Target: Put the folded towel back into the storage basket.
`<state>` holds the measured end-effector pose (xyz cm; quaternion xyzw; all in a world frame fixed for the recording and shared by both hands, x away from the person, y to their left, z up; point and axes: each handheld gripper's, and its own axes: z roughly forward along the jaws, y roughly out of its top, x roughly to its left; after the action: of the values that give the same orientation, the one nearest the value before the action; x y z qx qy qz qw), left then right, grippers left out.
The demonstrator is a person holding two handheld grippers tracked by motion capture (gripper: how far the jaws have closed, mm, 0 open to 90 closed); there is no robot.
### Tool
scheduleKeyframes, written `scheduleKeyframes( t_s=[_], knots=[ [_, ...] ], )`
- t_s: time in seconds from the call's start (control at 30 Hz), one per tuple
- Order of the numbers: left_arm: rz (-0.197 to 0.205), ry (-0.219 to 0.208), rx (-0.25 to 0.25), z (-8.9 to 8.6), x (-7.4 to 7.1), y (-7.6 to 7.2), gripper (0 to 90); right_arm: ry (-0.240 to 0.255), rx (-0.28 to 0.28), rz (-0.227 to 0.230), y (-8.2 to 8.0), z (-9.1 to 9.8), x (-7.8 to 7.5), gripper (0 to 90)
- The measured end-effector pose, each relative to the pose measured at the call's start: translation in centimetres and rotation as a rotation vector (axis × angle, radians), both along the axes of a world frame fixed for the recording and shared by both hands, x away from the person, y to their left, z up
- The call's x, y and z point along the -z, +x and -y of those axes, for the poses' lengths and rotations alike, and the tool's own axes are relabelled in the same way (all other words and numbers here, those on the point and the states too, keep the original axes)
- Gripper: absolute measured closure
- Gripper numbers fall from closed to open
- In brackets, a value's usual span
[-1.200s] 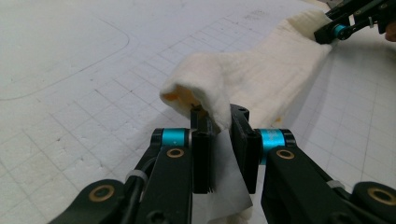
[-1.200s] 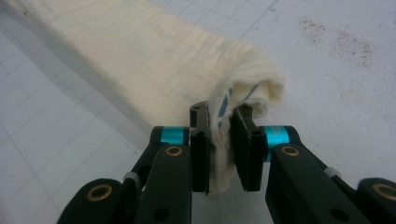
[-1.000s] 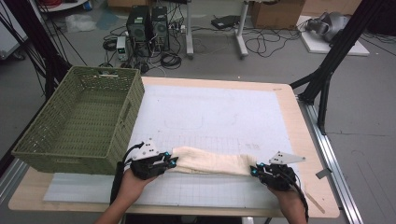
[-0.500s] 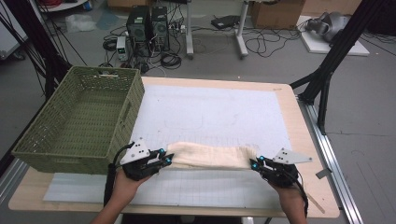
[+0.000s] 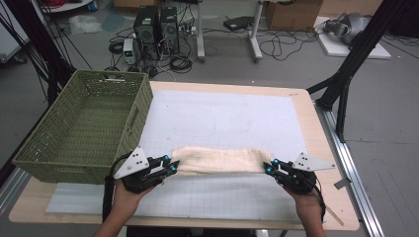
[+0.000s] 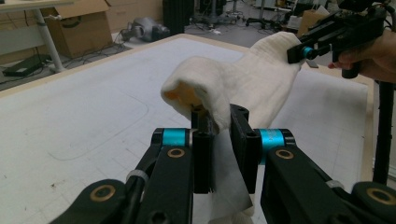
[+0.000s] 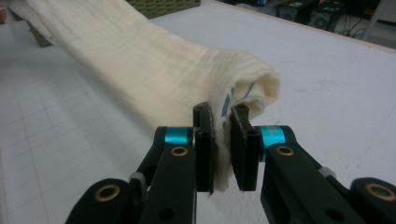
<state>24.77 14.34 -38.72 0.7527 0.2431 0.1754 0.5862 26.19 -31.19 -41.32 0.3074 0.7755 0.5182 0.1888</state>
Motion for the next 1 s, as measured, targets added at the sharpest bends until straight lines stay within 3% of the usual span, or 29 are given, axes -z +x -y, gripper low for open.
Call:
scheduleKeyframes(
  t_s=[0.47,1.0],
  knots=[
    [0.031,-0.013,-0.046,-1.8,-0.6,-1.2,80.5,0.063,-0.029,0.033,1.3,-1.5,-0.7,80.9],
    [0.072,-0.035,-0.091,-3.4,-1.7,-2.1,80.9,0.087,-0.044,0.094,3.1,-3.5,-2.4,80.9]
  ],
)
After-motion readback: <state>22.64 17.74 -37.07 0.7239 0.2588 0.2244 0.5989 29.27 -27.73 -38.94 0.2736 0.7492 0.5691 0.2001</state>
